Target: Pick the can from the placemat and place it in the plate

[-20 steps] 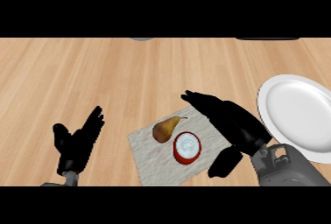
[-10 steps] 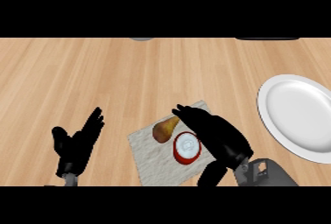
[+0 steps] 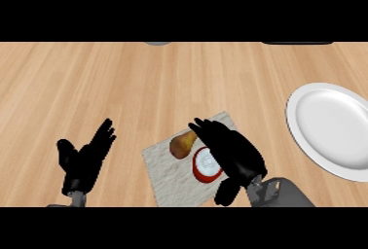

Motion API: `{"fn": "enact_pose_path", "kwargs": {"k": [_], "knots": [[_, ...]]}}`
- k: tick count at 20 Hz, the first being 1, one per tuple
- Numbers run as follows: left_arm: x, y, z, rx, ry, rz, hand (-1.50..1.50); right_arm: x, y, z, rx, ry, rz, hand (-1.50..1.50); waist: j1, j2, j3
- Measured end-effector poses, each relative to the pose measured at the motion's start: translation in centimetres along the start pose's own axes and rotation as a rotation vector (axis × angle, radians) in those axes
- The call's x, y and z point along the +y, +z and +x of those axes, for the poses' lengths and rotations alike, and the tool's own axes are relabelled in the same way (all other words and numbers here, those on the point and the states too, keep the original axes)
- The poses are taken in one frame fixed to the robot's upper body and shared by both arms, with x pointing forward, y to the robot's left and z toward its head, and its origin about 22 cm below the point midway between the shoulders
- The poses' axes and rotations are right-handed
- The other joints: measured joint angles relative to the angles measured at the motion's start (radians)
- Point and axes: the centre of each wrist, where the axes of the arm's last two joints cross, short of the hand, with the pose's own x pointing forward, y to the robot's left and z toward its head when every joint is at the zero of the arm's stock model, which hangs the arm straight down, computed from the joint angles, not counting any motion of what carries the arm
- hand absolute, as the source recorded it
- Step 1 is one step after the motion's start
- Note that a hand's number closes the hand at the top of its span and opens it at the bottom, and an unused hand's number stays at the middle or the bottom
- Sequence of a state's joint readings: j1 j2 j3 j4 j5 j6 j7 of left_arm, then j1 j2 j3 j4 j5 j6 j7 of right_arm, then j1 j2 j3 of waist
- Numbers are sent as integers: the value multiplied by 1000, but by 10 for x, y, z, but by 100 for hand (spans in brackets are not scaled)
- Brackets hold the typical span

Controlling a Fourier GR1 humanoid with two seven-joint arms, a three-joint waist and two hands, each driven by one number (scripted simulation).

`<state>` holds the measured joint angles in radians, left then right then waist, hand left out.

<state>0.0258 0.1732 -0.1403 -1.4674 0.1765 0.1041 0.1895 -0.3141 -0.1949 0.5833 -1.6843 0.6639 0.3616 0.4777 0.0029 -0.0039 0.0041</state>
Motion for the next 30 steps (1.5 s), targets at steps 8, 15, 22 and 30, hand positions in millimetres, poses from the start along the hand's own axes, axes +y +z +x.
{"fn": "enact_pose_path", "kwargs": {"k": [8, 15, 22, 30], "knots": [[-3, -1, 0, 0, 7, 0, 0, 16, -21, -1, 12, 28, 51, 150, 1, 0, 1], [-4, -2, -1, -9, 2, 6, 0, 26, -29, -7, -50, 133, 61, 150, 0, -5, -1], [1, -4, 4, 10, 2, 1, 0, 24, -26, -10, -85, 171, -10, 150, -1, -1, -1], [5, -2, 1, 25, 11, 31, 0, 46, -4, 9, 252, 12, -337, 150, -29, -8, 0]]}}
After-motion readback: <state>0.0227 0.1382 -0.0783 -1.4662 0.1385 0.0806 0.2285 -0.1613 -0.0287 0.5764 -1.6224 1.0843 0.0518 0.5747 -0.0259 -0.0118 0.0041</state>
